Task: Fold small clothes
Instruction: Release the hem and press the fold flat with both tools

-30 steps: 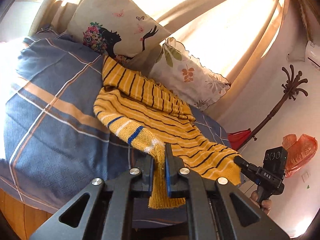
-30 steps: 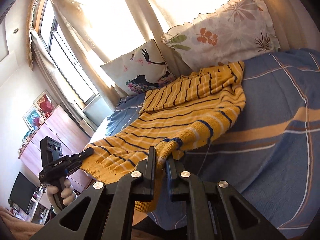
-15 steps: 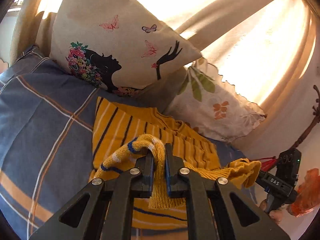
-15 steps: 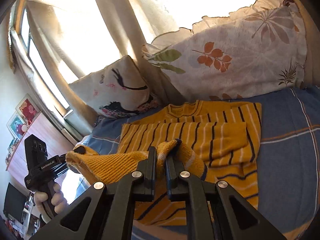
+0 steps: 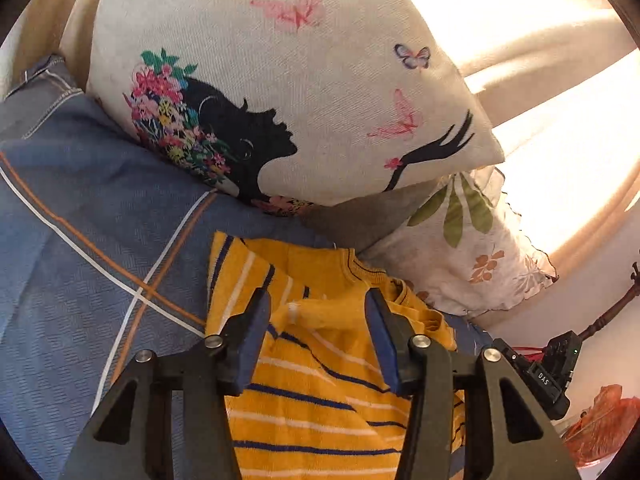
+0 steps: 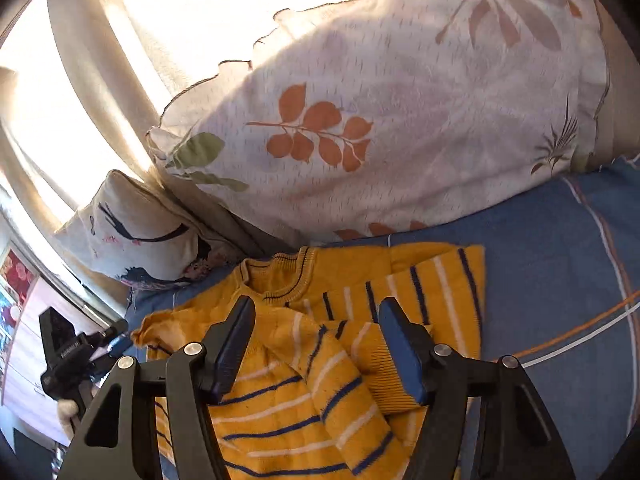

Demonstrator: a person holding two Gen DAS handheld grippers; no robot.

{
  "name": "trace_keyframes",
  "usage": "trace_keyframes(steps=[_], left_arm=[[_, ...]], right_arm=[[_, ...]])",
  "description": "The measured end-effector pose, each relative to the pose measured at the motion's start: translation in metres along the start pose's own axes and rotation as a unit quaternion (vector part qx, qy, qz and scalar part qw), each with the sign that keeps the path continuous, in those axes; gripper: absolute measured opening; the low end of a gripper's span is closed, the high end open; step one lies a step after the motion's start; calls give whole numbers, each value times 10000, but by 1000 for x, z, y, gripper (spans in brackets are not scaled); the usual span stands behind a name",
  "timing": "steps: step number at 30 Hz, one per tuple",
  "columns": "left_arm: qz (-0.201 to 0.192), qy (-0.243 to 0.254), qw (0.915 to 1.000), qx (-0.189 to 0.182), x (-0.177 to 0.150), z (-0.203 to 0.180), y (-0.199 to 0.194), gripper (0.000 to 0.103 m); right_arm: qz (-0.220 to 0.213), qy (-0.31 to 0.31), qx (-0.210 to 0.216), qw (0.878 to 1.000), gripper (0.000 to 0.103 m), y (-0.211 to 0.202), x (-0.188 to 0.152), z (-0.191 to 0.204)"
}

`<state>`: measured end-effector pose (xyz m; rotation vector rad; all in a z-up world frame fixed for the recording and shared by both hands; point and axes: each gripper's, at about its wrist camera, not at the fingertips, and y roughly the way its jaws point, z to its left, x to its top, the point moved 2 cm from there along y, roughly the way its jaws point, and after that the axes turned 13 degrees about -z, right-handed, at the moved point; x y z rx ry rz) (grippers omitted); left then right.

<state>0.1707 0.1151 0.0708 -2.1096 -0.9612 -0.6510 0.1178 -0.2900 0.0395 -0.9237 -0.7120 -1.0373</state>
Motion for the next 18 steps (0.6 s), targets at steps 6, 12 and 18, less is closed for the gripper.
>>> trace_keyframes(steps=[6, 12, 18], left_arm=[[278, 1031, 9943, -19, -27, -28, -7, 58], [763, 1497, 9852, 348, -55, -24, 40, 58], [761, 1409, 9849, 665, -56, -14, 69, 58]], right_arm=[[456, -2034, 147, 9779, 65, -12, -48, 55], [789, -3880, -1082, 9119, 57, 33, -91, 59], [664, -3194, -1255, 9369, 11, 54, -53, 33]])
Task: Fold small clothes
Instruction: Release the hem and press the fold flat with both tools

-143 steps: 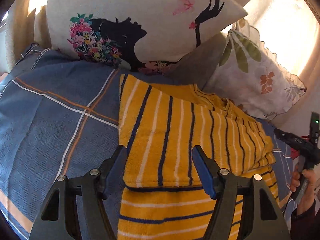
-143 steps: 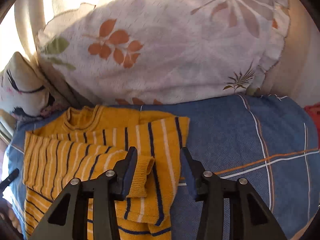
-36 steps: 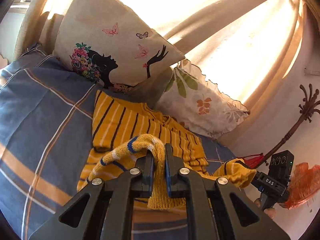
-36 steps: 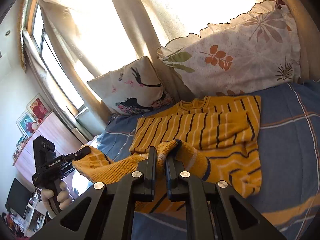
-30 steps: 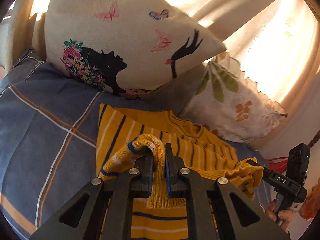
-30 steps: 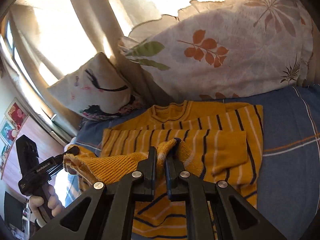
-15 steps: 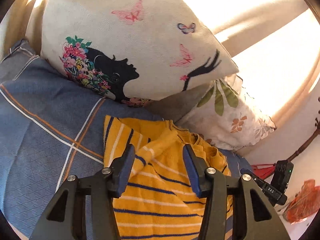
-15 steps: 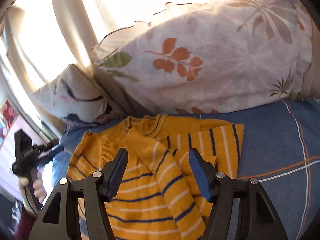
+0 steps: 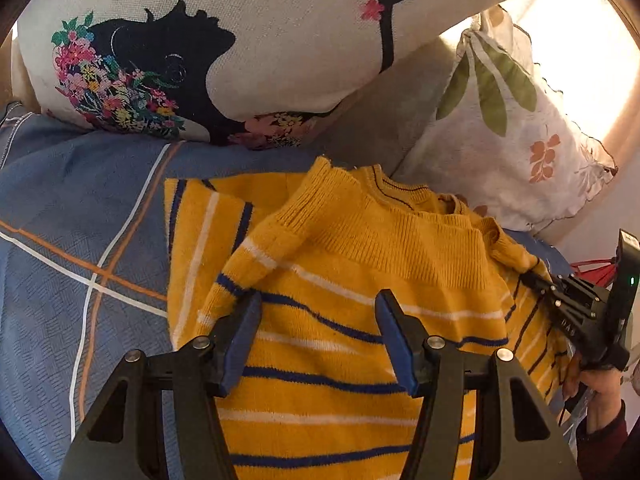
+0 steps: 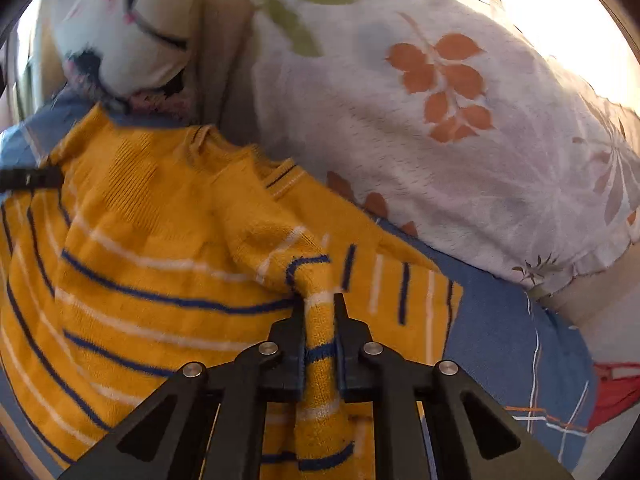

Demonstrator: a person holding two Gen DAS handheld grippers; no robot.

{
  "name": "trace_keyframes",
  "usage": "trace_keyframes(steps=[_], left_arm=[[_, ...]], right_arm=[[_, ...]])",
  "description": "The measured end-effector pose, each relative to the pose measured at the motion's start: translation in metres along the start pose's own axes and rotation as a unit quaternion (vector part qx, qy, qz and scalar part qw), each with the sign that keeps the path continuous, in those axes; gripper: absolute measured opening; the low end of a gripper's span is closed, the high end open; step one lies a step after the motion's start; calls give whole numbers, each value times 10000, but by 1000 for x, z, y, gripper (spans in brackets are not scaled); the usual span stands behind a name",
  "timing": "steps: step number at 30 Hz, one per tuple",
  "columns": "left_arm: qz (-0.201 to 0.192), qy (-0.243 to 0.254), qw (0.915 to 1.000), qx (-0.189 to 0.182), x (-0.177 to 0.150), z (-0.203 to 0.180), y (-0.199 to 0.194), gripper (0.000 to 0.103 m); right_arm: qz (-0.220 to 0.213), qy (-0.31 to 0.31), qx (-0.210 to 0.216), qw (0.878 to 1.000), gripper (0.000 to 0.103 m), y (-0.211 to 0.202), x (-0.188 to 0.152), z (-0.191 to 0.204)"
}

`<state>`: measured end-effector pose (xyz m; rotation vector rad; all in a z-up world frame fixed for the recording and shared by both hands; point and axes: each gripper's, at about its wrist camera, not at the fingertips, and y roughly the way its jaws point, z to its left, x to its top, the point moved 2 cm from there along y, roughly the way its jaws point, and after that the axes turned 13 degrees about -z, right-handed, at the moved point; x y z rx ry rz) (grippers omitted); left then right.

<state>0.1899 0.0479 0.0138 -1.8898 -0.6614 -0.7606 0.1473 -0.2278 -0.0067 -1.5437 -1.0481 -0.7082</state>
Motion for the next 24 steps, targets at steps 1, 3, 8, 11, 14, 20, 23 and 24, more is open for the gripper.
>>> trace_keyframes(steps=[1, 3, 8, 11, 14, 20, 23, 24], left_arm=[[-4, 5, 10000, 14, -1, 0, 1, 58], [11, 26, 10000, 52, -2, 1, 5, 58], [53, -179, 9998, -42, 1, 6, 3, 58], [-43, -393, 9991, -158, 8, 14, -8, 58], [-230, -415, 9988, -149, 11, 20, -29, 58], [-177, -677, 9975, 46, -7, 48, -61, 60], [-175, -810, 9965, -117, -18, 55, -74, 63], [-186, -816, 9964, -115, -21, 57, -76, 65]], right_arm=[[28, 444, 18, 9990, 11, 9, 4, -17], [196, 1229, -69, 9922, 12, 30, 4, -51], [478, 3222, -31, 9454, 13, 53, -32, -126], [365, 3637, -8, 9308, 23, 37, -41, -144], [123, 3508, 100, 9363, 55, 11, -43, -146], [33, 3585, 751, 9305, 61, -34, -66, -141], [13, 3698, 1105, 9225, 68, -54, -82, -135], [18, 3727, 1201, 9202, 70, -60, -86, -132]])
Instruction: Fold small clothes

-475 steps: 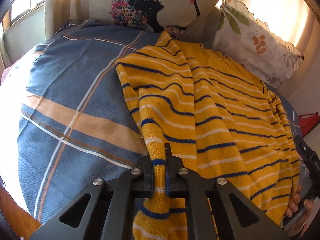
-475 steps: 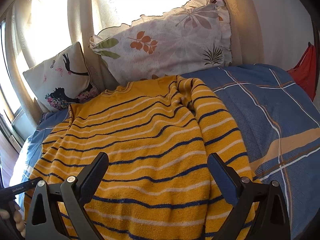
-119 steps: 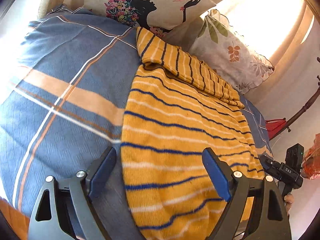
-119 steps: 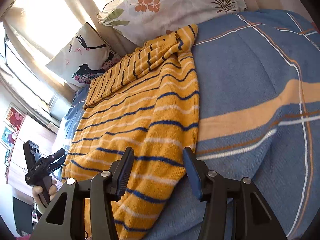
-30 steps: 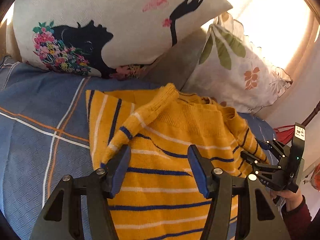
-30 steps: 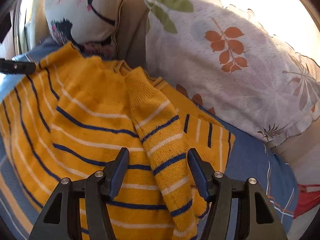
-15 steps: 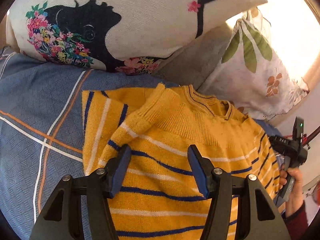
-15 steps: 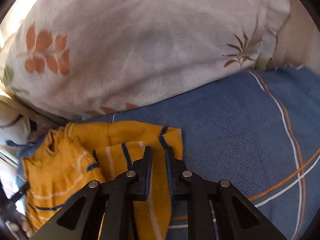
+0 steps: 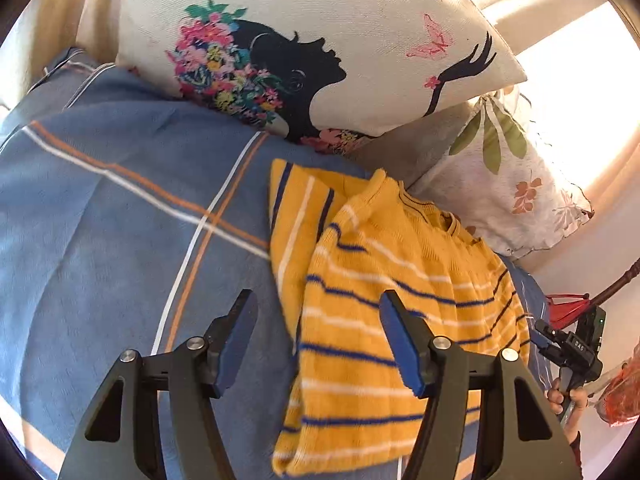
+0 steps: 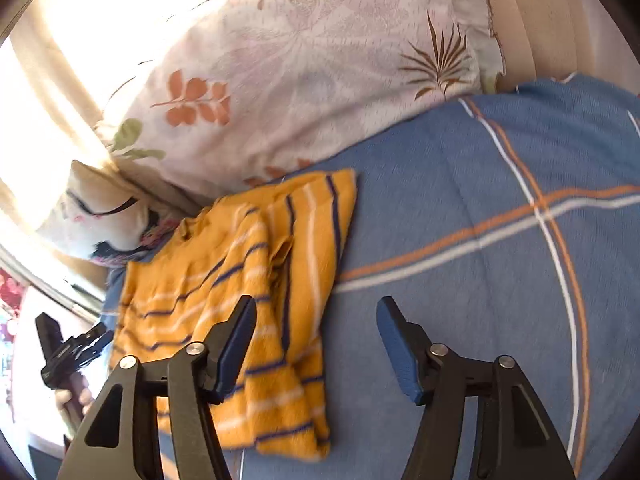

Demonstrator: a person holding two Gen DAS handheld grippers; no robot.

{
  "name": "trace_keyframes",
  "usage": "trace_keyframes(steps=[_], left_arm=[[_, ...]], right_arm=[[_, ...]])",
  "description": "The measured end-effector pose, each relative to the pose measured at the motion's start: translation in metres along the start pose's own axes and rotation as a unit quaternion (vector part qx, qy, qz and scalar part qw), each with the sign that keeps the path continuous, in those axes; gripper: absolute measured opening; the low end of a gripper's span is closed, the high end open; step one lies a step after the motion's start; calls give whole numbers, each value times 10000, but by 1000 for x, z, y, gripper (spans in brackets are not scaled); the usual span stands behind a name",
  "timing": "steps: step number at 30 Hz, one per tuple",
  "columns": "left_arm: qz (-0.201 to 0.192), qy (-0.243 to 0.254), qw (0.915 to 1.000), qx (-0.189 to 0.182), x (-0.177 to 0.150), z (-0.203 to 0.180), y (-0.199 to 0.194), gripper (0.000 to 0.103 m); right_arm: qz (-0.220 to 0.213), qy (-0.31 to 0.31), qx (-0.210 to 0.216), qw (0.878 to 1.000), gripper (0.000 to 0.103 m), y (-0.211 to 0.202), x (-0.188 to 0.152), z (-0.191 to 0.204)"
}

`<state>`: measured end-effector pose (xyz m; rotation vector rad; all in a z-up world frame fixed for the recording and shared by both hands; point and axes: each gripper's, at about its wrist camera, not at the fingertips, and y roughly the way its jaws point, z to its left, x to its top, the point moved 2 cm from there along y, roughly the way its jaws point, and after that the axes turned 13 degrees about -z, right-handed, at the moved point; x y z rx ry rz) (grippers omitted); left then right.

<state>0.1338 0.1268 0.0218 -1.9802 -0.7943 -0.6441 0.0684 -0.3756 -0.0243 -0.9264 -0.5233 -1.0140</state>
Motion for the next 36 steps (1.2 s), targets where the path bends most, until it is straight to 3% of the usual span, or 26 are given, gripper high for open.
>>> trace_keyframes(steps=[9, 14, 19, 23, 28, 31, 33, 34, 35, 36], left_arm=[[473, -2, 9985, -282, -34, 1, 7, 69], [437, -128, 9974, -565, -38, -4, 16, 82], [389, -510, 9951, -758, -38, -6, 23, 86], [524, -948, 9909, -797, -31, -3, 32, 80], [376, -1592, 9816, -988, -17, 12, 49, 80], [283, -1505, 9836, -952, -15, 6, 54, 80], [219, -1130, 9900, -818, -17, -6, 55, 80], [240, -876, 9934, -696, -18, -13, 56, 71], [344, -729, 9950, -587, -19, -17, 60, 39], [530, -688, 9949, -521, -20, -18, 64, 25]], right_arm=[[347, 383, 289, 9982, 73, -18, -47, -7], [533, 411, 362, 9971, 75, 0, -52, 2], [290, 238, 203, 9991, 76, 28, -39, 13], [-43, 625, 326, 9975, 76, 44, -30, 10], [-251, 907, 408, 9947, 76, 57, -24, 10], [-300, 704, 354, 9964, 76, 62, -23, 18], [-393, 481, 259, 9977, 76, 64, -25, 25], [-422, 306, 159, 9985, 73, 64, -27, 30], [-411, 146, 29, 9990, 66, 64, -28, 34], [-334, -40, -152, 9993, 45, 67, -29, 39]])
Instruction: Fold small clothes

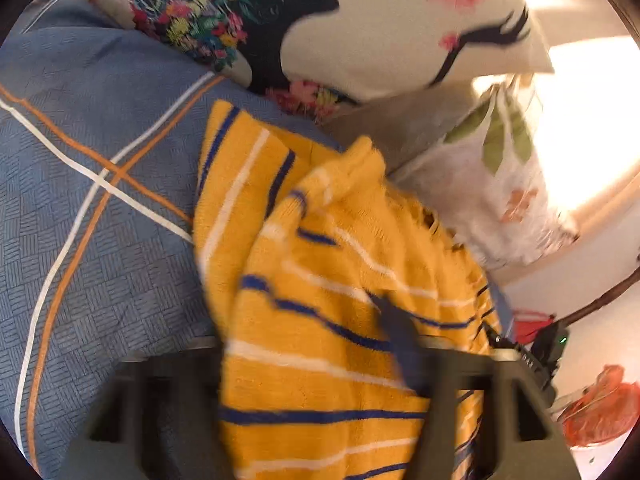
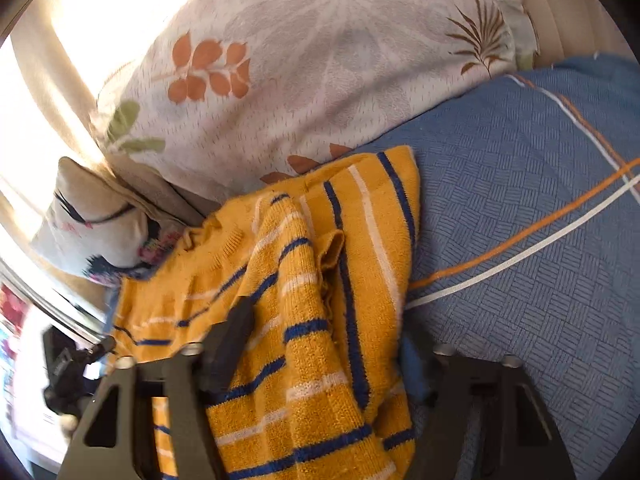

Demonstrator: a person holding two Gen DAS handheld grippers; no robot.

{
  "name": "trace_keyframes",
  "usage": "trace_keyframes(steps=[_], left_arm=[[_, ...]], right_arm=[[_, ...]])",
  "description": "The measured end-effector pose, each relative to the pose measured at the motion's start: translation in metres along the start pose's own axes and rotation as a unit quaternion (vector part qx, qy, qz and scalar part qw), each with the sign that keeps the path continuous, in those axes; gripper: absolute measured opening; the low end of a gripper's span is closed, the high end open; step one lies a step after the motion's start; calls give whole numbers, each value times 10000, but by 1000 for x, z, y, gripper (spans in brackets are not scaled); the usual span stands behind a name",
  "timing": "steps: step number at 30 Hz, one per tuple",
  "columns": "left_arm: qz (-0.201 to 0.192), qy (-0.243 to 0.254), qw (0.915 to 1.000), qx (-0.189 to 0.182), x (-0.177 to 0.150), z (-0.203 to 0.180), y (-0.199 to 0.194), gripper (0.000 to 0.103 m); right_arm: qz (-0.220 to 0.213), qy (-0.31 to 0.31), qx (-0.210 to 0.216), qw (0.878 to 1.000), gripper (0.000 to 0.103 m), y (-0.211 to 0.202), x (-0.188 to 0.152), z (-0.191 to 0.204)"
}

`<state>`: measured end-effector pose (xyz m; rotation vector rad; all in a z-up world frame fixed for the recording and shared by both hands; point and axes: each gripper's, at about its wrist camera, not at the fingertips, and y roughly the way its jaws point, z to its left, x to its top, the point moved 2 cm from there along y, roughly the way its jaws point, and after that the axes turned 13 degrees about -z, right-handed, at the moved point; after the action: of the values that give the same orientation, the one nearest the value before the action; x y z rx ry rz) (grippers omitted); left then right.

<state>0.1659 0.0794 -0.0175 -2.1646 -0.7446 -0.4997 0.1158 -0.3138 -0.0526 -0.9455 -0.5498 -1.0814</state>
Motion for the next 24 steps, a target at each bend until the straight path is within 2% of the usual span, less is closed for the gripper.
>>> trace_keyframes(steps=[1, 3, 5, 8, 13, 15, 18, 19, 21, 23, 24], left_arm=[[29, -78, 10000, 0, 3, 2, 1, 24], [-23, -268, 9996, -16, 8, 3, -7, 22], [-66, -369, 9992, -99, 10, 1, -18, 21], [-85, -260, 9995, -127, 11, -9, -36, 19], [-105, -247, 9996, 48, 16, -14, -53, 15], [-128, -245, 9995, 182, 17, -7, -51, 16], [-279, -329, 9986, 292, 15, 7, -51, 16], [-323, -410, 9984, 236, 12, 13, -55, 19], [-402, -425, 9982, 121, 10, 16, -67, 33], [-613, -102, 9978, 244, 6, 13, -83, 52], [-723, 84, 9968, 325, 4, 11, -90, 57]], right_arm=[[82, -137, -76, 9998, 34, 1, 0, 3], [162, -121, -32, 9998, 26, -1, 3, 7], [208, 170, 167, 9995, 24, -7, 11, 6], [291, 590, 525, 9964, 22, -19, 22, 3], [417, 611, 776, 9942, 20, -40, 29, 9], [467, 426, 614, 9961, 21, -38, 27, 9], [692, 116, -68, 9975, 35, -19, 19, 1], [667, 69, -281, 9974, 46, -17, 17, -3], [569, 114, -375, 9976, 56, -21, 17, -10], [285, 145, -415, 9986, 56, -38, 22, -9], [96, 67, -456, 9989, 56, -49, 26, -5]])
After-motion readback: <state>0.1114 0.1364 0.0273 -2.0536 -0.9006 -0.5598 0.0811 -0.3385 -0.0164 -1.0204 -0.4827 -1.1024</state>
